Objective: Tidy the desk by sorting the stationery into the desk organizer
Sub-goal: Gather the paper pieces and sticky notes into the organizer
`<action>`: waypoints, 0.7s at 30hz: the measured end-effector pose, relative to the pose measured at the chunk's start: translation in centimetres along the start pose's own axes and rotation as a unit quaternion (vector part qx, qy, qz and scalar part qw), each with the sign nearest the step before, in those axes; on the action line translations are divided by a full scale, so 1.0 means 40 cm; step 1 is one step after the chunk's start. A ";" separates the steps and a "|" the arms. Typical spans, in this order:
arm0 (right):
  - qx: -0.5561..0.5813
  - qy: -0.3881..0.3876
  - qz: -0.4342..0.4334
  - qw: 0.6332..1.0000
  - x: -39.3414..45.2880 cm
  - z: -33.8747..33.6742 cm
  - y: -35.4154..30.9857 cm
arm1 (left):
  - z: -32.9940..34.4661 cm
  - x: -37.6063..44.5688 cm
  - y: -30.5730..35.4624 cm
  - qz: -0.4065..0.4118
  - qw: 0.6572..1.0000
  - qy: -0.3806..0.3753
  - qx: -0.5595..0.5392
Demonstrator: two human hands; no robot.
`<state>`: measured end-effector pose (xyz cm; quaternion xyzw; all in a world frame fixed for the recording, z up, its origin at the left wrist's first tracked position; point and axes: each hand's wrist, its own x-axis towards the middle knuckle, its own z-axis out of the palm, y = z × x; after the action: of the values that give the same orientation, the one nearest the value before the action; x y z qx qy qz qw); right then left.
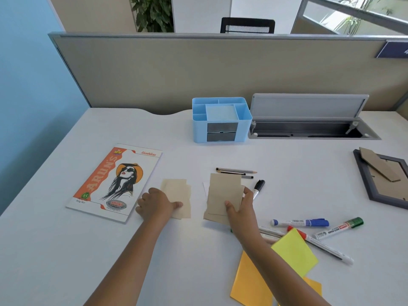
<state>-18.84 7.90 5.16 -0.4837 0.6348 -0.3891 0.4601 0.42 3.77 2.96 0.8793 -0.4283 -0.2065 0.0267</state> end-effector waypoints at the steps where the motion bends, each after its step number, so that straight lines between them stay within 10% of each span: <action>1: -0.004 -0.005 -0.002 1.000 -0.006 0.005 0.006 | -0.003 0.008 0.000 -0.010 1.000 -0.011 -0.015; 9: -0.009 -0.045 0.013 0.999 -0.023 0.052 0.018 | -0.013 0.023 -0.014 0.015 0.991 -0.044 -0.128; 14: 0.010 -0.081 0.013 0.997 -0.016 0.075 -0.012 | -0.007 -0.015 -0.036 0.079 0.894 -0.069 -0.437; 21: 0.062 -0.097 -0.009 0.993 0.017 0.116 -0.031 | 0.000 -0.074 -0.036 0.191 0.802 -0.161 -0.542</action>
<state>-14.15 6.73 4.90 -0.4952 0.5574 -0.3836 0.5449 -0.15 6.94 3.64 0.5757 -0.4041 -0.5341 0.4690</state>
